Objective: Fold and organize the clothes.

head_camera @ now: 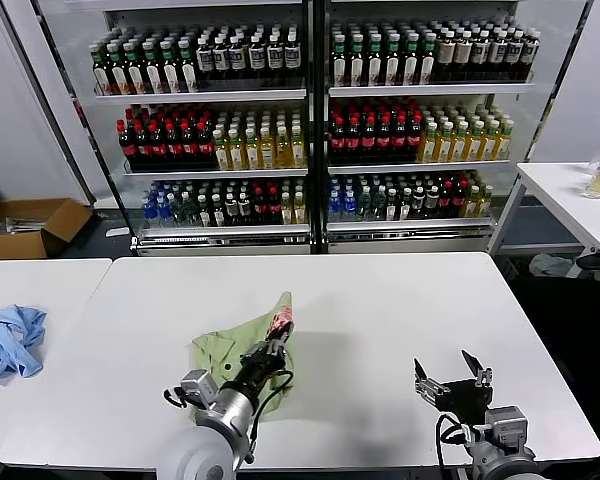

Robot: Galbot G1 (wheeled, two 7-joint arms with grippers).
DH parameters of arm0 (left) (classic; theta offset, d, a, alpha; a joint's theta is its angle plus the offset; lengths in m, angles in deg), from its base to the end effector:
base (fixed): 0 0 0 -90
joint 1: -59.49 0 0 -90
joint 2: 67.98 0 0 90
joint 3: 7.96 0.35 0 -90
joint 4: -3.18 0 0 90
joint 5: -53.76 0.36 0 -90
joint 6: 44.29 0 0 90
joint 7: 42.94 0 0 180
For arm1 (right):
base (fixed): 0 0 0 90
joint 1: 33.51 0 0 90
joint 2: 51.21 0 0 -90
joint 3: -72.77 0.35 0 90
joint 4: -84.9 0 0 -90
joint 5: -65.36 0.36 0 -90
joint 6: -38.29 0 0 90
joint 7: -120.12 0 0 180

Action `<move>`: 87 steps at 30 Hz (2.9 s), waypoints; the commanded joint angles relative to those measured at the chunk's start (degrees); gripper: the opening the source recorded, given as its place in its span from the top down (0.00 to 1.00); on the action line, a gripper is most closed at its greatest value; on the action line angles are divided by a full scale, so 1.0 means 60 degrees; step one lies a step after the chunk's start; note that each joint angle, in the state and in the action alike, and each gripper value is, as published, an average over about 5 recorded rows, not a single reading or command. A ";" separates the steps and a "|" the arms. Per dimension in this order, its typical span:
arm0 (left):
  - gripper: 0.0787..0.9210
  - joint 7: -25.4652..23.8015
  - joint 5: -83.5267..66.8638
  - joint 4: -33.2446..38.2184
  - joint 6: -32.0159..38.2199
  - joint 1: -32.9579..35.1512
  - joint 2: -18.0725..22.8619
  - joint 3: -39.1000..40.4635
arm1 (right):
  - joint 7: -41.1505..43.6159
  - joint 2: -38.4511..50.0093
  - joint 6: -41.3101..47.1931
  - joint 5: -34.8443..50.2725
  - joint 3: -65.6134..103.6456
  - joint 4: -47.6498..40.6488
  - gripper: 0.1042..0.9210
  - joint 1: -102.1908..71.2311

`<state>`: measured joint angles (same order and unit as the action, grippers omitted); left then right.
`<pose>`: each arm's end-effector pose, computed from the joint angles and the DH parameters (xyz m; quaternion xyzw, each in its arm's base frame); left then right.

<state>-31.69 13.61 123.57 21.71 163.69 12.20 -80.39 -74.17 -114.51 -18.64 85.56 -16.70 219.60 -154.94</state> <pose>0.2425 -0.0637 -0.2485 -0.1756 -0.9381 0.2518 0.1602 0.1738 -0.0456 -0.2063 0.0251 -0.9786 0.0803 0.1877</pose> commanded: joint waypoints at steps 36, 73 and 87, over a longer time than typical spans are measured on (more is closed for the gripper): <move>0.12 -0.1427 0.2914 0.0730 0.1497 0.1990 -0.1353 -0.3690 | -0.0583 -0.0697 0.0054 0.3975 -0.5364 -0.4828 0.18 0.5430; 0.12 -0.1975 0.5358 -0.0182 0.4040 0.1283 -0.1256 -0.3027 | -0.0597 -0.0106 -0.0183 0.1564 -0.2037 -0.1273 1.00 0.0502; 0.12 -0.2796 0.7073 0.0074 0.4685 0.1121 -0.1081 -0.3012 | 0.0147 0.0371 -0.0441 0.0163 -0.0517 -0.0714 0.70 0.1376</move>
<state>-45.42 47.12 123.66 45.68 170.97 5.53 -98.95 -77.20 -114.16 -19.61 95.56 -27.45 211.81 -145.44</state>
